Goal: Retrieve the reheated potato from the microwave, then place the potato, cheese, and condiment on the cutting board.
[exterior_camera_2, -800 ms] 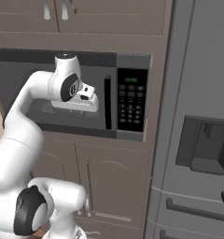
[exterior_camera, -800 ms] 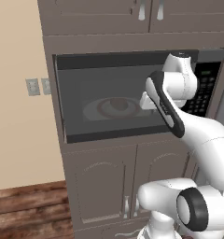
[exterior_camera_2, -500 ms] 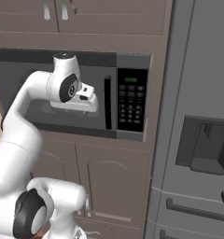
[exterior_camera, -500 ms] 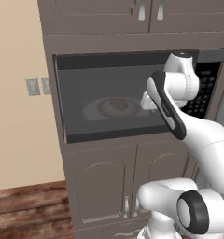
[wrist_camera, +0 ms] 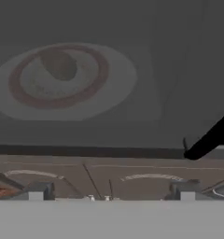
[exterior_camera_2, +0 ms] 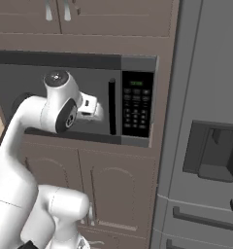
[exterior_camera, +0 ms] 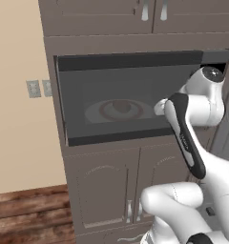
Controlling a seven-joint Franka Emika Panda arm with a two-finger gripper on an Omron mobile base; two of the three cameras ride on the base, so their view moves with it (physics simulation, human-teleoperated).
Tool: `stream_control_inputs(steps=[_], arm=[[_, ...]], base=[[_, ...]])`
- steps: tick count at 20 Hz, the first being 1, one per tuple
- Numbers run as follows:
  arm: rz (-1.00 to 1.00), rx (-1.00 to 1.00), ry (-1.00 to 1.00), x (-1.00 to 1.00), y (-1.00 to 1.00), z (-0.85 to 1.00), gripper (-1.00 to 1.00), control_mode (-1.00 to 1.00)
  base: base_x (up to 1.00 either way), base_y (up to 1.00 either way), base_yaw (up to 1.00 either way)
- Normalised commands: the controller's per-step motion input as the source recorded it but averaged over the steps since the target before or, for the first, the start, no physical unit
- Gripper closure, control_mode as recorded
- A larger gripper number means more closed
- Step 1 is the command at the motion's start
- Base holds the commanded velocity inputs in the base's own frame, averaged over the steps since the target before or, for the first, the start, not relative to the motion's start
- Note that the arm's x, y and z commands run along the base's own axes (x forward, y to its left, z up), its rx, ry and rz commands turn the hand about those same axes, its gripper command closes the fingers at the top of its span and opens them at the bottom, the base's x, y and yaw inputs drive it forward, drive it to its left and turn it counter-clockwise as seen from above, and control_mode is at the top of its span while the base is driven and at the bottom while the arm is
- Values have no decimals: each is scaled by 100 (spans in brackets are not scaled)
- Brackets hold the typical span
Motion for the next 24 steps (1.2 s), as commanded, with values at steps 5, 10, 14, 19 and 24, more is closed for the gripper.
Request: stream_control_inputs(steps=[5, 10, 14, 19, 24], arm=[[0, -3, -31, -23, -42, 16, -100, -100], [0, -1, -8, -6, -42, 30, -100, -100], [0, 0, 0, 0, -45, 37, -100, -100], [0, 0, 0, 14, -24, 31, -100, -100], [0, 0, 1, 27, -2, 10, -100, -100]], base=[[0, 0, 0], [0, 0, 0], [0, 0, 0], [0, 0, 0], [0, 0, 0]])
